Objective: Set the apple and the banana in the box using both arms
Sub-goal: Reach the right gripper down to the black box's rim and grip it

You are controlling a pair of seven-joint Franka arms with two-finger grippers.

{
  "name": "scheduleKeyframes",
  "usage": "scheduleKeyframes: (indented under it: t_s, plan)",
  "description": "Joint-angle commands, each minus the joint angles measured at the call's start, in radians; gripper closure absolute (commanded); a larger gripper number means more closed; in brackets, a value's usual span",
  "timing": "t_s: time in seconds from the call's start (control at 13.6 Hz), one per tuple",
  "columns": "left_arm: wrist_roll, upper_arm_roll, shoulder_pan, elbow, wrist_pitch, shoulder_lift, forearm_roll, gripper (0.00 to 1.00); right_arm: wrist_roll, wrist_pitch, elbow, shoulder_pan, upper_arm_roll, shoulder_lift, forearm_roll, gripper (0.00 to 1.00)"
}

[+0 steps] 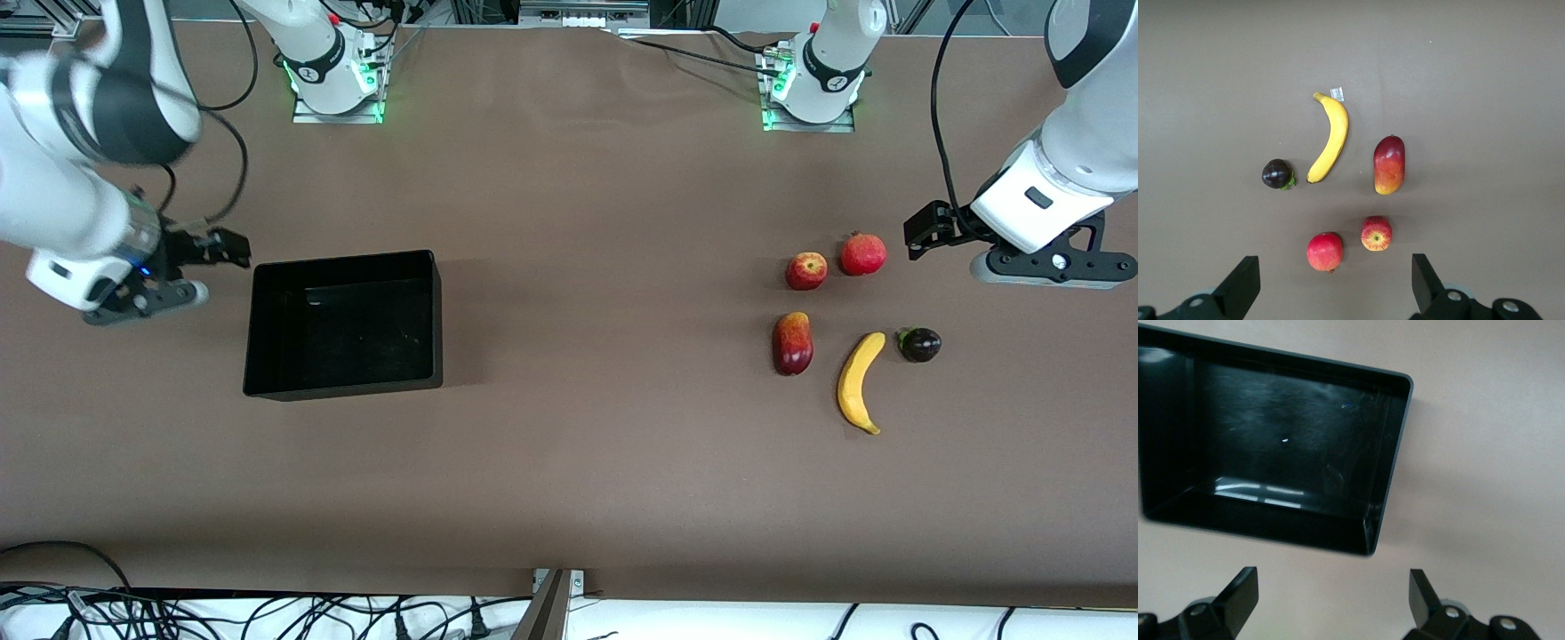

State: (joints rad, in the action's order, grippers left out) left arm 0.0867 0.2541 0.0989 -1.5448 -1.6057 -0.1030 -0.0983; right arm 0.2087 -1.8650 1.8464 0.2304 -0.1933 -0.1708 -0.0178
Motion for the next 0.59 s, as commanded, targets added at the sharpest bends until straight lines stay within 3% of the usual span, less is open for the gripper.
scheduleKeyframes:
  t_s: [0.0,0.22,0.52]
  plan:
    - [-0.016,0.005,-0.002,0.008,0.032,-0.007,0.011,0.00,0.008,-0.225,0.219,-0.005,-0.032,0.027,-0.008,0.00]
    - [-0.015,0.007,-0.005,-0.001,0.036,-0.007,0.011,0.00,0.006,-0.425,0.339,-0.008,-0.040,-0.021,0.002,0.00]
    - [-0.013,0.007,-0.005,-0.001,0.067,-0.032,0.006,0.00,0.009,-0.480,0.362,-0.026,-0.051,-0.076,0.007,0.06]
